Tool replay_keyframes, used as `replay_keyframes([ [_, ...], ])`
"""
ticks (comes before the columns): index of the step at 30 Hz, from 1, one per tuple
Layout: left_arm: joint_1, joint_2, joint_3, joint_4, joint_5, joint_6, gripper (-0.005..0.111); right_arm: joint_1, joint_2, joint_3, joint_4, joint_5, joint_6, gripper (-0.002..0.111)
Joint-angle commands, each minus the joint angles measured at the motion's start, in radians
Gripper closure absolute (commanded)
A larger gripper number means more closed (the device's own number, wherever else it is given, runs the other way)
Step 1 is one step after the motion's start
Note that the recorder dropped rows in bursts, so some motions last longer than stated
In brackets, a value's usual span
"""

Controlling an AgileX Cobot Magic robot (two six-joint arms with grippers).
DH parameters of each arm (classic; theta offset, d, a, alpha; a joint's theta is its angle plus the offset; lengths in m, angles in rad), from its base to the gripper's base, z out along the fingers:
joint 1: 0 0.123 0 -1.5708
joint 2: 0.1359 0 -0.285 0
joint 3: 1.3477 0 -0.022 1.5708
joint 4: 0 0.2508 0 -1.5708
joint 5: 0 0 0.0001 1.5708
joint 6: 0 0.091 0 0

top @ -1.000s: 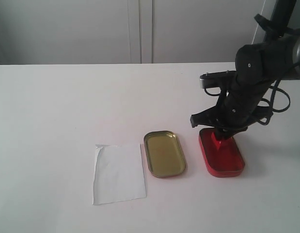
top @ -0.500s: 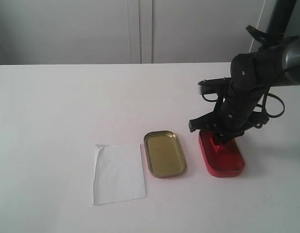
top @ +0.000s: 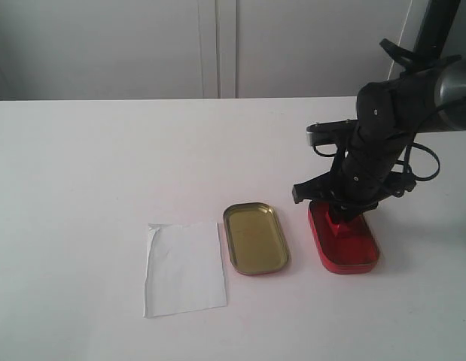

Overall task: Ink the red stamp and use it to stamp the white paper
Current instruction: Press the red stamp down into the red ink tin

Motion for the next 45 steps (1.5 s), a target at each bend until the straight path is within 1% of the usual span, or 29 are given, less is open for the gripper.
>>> replay_keyframes([
  [1,-0.003,-0.005,0.001,-0.005,-0.004,-0.009,0.107,-0.011,0.043,0.017,-0.009,-0.006,0.003,0.108],
  [18,-0.003,-0.005,0.001,-0.005,-0.004,-0.009,0.107,-0.011,0.041,0.017,-0.009,-0.001,0.003,0.108],
  [33,-0.003,-0.005,0.001,-0.005,-0.004,-0.009,0.107,-0.011,-0.103,0.017,-0.008,0.025,0.014,0.108],
  [45,-0.003,-0.005,0.001,-0.005,-0.004,-0.009,0.107,-0.011,-0.112,0.017,-0.008,0.032,0.016,0.108],
])
